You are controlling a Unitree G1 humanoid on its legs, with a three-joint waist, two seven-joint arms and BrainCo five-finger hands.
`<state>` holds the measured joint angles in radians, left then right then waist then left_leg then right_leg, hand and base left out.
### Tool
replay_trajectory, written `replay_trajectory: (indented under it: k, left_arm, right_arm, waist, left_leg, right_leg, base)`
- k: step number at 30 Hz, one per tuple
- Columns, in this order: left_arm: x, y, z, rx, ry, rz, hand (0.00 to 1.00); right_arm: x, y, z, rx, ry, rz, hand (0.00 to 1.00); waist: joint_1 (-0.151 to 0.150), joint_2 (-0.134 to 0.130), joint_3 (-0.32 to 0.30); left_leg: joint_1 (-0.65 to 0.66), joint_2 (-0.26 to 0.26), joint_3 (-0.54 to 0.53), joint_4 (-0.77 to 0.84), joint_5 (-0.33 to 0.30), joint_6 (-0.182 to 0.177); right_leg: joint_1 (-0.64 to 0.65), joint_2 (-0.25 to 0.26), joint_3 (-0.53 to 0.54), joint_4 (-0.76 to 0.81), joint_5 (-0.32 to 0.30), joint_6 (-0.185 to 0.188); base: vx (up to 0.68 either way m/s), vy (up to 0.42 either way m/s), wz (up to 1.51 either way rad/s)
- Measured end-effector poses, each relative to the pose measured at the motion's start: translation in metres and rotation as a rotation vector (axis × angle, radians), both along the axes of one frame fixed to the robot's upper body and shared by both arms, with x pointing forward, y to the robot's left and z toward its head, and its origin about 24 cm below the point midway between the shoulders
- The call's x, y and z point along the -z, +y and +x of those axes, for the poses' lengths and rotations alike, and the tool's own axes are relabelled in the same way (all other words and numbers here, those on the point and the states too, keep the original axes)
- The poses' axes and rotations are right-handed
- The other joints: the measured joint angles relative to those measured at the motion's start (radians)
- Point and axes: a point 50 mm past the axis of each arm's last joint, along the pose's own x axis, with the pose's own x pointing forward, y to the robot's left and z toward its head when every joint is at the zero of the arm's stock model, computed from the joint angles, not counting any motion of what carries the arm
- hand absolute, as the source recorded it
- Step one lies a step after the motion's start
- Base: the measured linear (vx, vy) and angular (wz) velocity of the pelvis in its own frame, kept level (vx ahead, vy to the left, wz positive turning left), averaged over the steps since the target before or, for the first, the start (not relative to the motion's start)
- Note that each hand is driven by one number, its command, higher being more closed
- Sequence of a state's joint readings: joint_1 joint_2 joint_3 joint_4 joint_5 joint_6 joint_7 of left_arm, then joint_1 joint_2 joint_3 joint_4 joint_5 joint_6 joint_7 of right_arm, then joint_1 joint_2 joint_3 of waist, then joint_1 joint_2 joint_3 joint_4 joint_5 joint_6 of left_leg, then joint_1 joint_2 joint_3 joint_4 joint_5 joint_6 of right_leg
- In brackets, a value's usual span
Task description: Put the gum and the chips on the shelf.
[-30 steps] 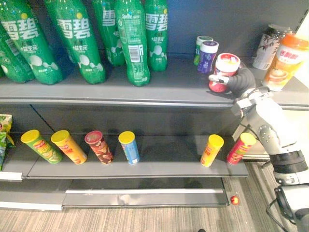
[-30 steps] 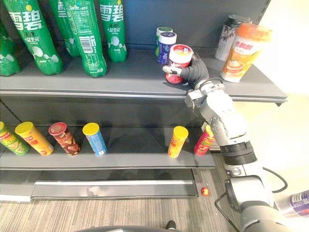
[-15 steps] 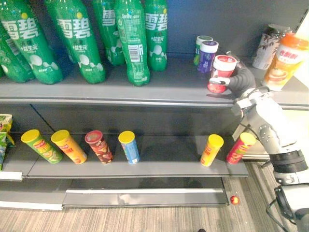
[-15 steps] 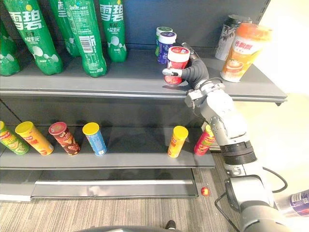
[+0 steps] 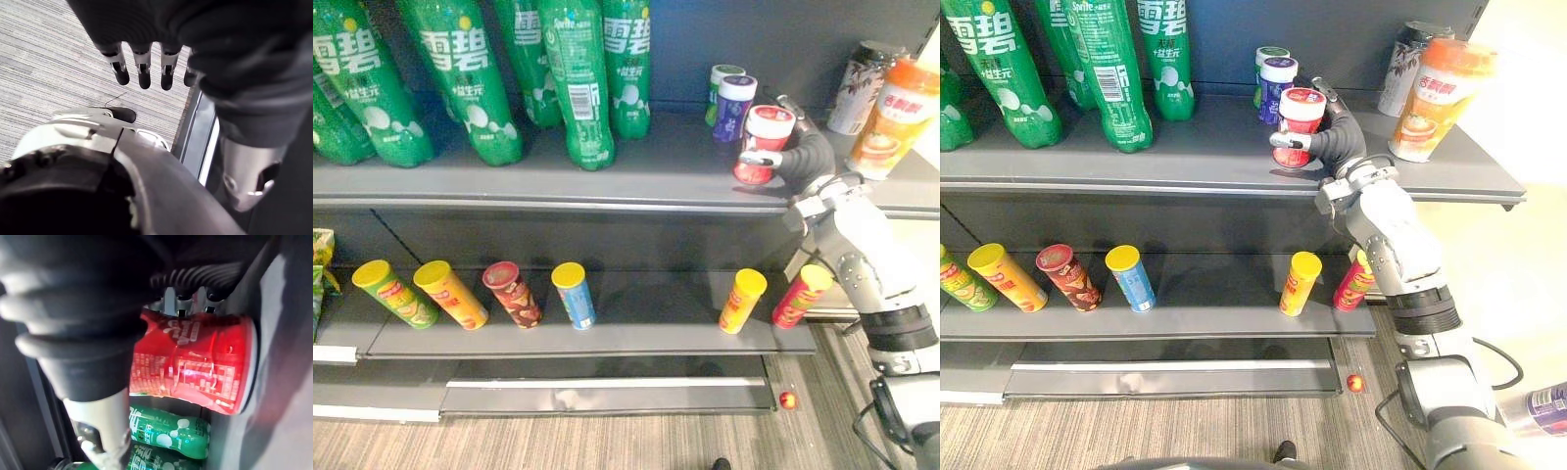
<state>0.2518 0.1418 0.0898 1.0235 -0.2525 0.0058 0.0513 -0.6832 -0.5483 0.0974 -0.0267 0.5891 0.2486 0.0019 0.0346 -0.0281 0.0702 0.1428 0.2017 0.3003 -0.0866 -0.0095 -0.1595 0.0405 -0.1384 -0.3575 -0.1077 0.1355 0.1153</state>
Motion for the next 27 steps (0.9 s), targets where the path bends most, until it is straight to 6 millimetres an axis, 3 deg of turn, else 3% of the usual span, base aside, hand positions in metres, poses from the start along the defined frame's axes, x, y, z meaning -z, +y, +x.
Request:
replay_trajectory:
  k: [27]
  left_arm:
    - [-0.001,0.000,0.003,0.030,-0.009,0.013,0.00]
  right_arm:
    - [-0.017,-0.003,-0.002,-0.001,-0.023,0.148,0.00]
  waist:
    - [-0.004,-0.003,0.017]
  left_leg:
    - [0.003,0.002,0.024,-0.010,0.004,-0.003]
  right_leg:
    - [-0.019,0.008,0.023,0.000,0.007,-0.008]
  base:
    - [0.00,0.000,-0.02]
